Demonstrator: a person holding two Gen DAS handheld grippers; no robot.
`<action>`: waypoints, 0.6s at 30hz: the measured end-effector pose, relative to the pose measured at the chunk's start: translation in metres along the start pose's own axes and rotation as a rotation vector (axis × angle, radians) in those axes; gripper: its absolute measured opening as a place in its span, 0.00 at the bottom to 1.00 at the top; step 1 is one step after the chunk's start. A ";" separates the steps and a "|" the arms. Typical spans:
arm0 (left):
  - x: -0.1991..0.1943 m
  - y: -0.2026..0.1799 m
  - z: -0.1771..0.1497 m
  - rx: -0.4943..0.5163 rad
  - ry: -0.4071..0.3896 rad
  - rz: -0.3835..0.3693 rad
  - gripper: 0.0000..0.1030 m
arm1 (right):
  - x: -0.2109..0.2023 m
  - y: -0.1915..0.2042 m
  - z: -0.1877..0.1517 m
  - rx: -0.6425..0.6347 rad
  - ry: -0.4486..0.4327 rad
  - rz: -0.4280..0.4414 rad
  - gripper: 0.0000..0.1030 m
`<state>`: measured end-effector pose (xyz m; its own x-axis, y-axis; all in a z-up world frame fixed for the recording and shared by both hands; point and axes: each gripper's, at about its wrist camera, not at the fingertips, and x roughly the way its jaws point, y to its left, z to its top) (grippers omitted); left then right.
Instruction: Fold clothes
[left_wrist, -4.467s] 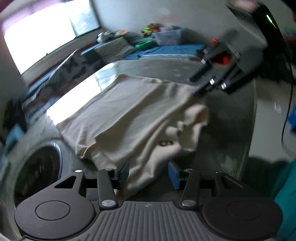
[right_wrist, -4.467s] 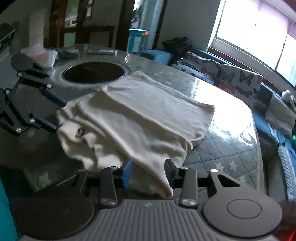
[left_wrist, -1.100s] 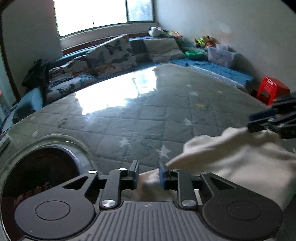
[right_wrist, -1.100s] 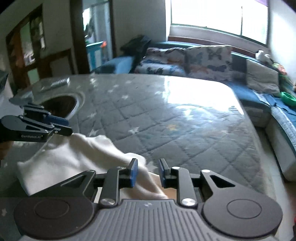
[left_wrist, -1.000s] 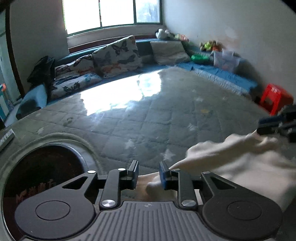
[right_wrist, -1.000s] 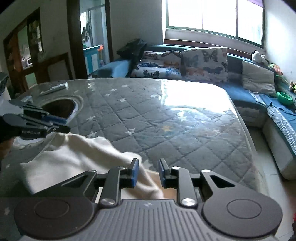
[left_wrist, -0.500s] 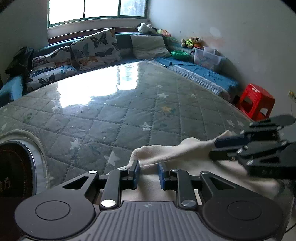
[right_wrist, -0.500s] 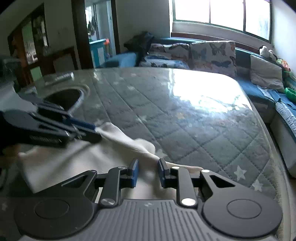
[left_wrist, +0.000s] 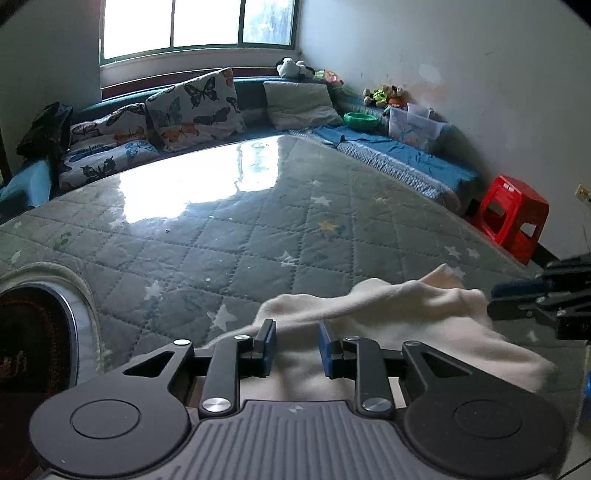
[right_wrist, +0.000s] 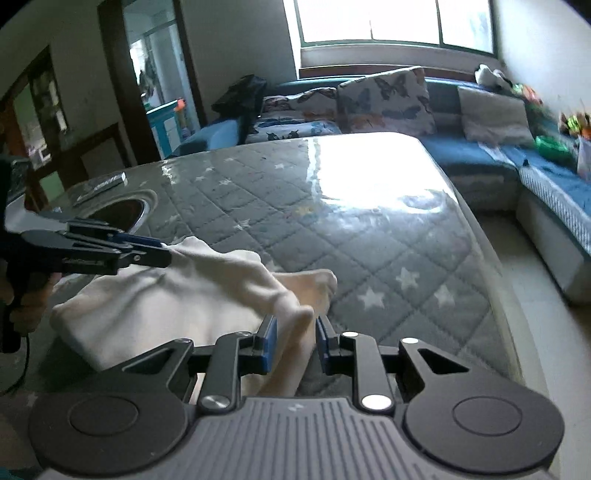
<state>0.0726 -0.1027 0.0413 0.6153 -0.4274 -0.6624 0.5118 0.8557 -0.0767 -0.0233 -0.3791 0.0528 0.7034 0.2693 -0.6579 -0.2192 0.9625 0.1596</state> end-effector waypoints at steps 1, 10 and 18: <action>-0.004 -0.002 -0.002 0.002 -0.004 -0.004 0.27 | 0.000 -0.001 -0.001 0.012 0.000 0.004 0.21; -0.016 -0.007 -0.021 0.037 0.004 0.020 0.28 | 0.023 -0.002 -0.003 0.064 -0.003 0.009 0.07; -0.010 0.003 -0.031 0.024 0.022 0.050 0.34 | 0.026 0.004 0.000 0.007 -0.038 -0.068 0.06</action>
